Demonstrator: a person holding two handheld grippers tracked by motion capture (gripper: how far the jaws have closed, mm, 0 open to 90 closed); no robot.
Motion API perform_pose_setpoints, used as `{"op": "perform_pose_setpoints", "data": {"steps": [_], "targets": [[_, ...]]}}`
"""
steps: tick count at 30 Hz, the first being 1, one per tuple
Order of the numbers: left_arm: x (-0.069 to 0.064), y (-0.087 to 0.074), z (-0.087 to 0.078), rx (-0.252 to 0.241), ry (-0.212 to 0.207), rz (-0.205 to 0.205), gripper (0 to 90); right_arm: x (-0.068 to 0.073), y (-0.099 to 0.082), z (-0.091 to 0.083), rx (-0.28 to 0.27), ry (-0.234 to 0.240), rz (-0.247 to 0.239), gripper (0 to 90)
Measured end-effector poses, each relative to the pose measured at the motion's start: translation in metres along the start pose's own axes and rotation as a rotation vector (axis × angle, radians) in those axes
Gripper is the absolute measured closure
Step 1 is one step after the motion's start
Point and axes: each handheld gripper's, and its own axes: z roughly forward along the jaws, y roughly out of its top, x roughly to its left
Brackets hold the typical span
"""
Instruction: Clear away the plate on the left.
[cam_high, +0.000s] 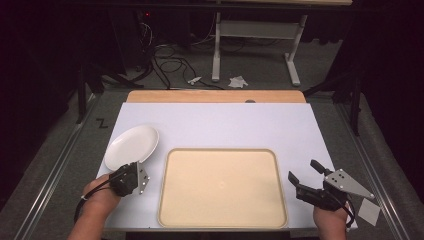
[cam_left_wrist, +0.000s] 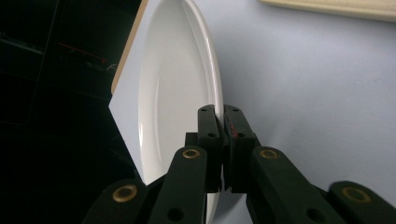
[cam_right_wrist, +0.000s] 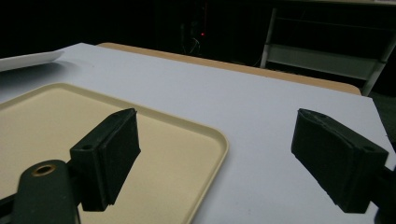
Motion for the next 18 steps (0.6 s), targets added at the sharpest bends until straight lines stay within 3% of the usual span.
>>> {"op": "perform_pose_setpoints", "data": {"steps": [11,13,18], "targets": [[0.0043,-0.0004,-0.0032,-0.023,0.017,-0.027,87.3,0.0007,-0.0009,-0.0001,0.007,-0.006,0.007,16.1],[0.0041,0.0002,-0.0038,-0.016,0.012,-0.006,87.3,0.0006,-0.001,0.0006,0.006,-0.004,0.008,16.1],[0.0033,0.0014,-0.0055,-0.034,0.024,-0.013,87.3,0.0005,-0.0013,0.0004,0.009,-0.004,0.009,16.1]]}}
